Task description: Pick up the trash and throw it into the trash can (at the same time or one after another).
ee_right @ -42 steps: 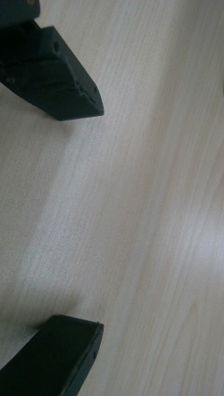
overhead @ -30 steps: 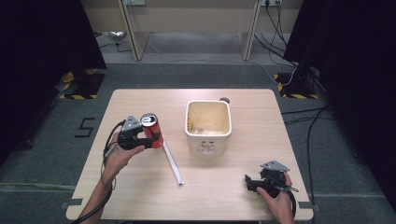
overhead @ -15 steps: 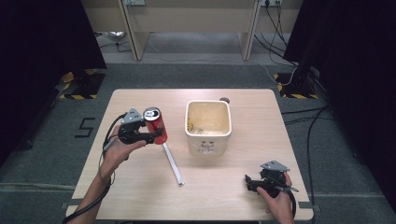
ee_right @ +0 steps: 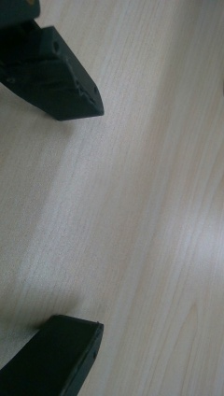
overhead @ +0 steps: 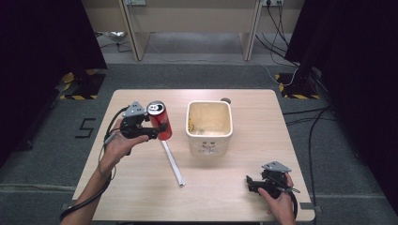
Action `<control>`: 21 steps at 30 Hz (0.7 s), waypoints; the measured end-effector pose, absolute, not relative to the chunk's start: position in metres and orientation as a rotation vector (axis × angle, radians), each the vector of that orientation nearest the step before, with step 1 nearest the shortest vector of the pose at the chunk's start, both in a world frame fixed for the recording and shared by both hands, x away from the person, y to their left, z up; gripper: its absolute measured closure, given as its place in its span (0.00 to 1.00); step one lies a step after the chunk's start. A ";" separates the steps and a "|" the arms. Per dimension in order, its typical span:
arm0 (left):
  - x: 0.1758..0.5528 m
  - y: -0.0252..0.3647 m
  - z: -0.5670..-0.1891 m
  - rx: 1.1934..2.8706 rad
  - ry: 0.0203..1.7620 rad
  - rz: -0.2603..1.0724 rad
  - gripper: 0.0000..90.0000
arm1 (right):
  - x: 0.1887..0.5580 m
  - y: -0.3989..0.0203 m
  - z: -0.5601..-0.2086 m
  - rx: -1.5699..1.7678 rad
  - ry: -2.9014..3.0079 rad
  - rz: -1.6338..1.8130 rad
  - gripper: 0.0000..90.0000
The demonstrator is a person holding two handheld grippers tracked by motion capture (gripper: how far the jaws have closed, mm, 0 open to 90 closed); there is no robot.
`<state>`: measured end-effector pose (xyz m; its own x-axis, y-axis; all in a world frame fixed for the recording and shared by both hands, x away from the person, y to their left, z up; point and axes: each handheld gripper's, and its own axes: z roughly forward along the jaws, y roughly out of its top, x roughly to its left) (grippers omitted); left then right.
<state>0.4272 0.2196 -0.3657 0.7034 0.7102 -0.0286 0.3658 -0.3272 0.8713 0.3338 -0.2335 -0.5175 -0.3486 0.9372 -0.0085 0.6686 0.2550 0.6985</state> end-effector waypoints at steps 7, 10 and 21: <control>0.428 0.213 -0.358 1.949 0.816 0.437 0.38 | 0.334 -0.233 -0.517 1.460 2.108 0.851 0.01; 0.428 0.211 -0.354 1.950 0.809 0.439 0.38 | 0.334 -0.233 -0.517 1.460 2.108 0.851 0.01; 0.435 0.208 -0.339 1.954 0.789 0.461 0.38 | 0.334 -0.233 -0.517 1.460 2.108 0.851 0.01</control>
<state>0.4349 0.2080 -0.3394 0.7214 0.6925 -0.0039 0.3364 -0.3455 0.8761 0.3337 -0.2334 -0.5175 -0.3483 0.9373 -0.0079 0.6691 0.2546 0.6983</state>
